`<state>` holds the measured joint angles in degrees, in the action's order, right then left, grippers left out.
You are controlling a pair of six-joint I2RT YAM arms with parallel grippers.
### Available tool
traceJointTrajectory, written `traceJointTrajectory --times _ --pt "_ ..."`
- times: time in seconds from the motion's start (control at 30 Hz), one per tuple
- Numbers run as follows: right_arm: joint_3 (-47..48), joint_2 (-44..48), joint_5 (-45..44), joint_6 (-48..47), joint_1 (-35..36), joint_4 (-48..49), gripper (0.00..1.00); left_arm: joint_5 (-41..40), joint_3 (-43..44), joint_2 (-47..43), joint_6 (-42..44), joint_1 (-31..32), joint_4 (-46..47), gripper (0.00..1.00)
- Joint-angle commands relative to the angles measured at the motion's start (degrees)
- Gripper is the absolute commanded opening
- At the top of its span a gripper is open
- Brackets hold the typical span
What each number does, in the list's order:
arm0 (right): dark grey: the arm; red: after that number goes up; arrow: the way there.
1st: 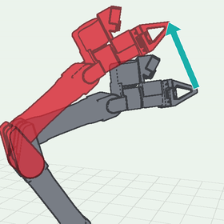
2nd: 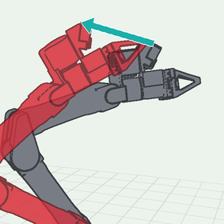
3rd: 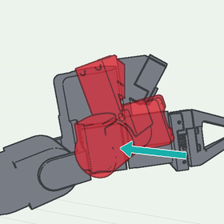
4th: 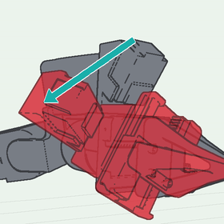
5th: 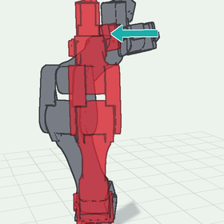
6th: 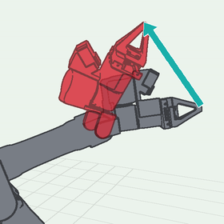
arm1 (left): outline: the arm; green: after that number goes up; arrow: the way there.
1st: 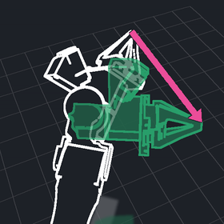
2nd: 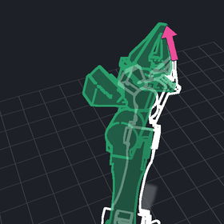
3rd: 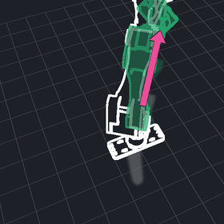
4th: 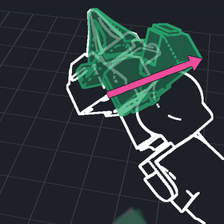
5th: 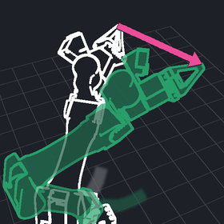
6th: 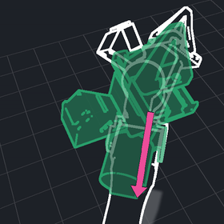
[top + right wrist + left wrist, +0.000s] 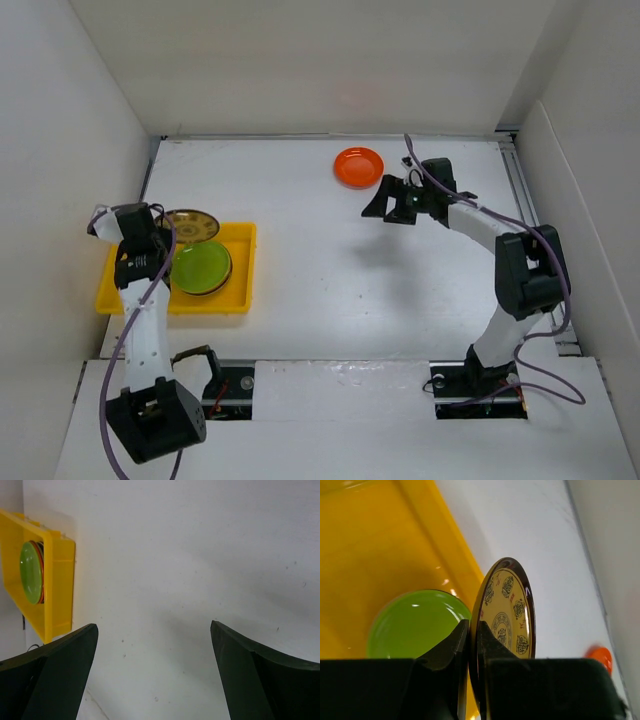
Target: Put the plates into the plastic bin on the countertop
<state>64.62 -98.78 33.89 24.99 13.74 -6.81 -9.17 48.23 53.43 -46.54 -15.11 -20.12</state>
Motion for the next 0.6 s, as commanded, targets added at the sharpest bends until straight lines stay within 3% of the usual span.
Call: traceJointTrajectory --times 0.0,0.13,0.27,0.4,0.43,0.47,0.57 --pt "5.7 -1.7 1.6 -1.5 -0.8 2.7 1.0 -1.6 -3.0 1.5 0.8 -3.3 -3.9 0.0" --pt "7.0 -2.4 2.1 -1.0 -1.3 2.7 1.0 -1.0 -5.2 -0.7 0.8 -3.3 -3.9 0.0" --pt "7.0 -3.0 2.7 -0.5 -1.3 3.9 1.0 0.5 -5.2 -2.0 2.0 -3.3 -3.9 0.11" --pt "7.5 -5.0 2.7 0.1 -2.0 3.9 1.0 1.6 -3.8 -3.4 3.8 -3.3 -5.9 0.56" --pt "7.5 -5.0 2.7 0.1 -2.0 4.4 1.0 1.6 -2.4 -3.9 3.8 -3.3 -6.6 0.8" --pt "7.5 -5.9 2.7 0.6 -2.7 4.4 1.0 1.6 -2.3 -5.2 3.8 -3.3 -7.2 0.98" --pt "8.1 -7.6 0.7 1.1 -3.2 5.0 1.0 3.2 -0.4 -7.2 5.1 -3.3 -8.7 1.0"
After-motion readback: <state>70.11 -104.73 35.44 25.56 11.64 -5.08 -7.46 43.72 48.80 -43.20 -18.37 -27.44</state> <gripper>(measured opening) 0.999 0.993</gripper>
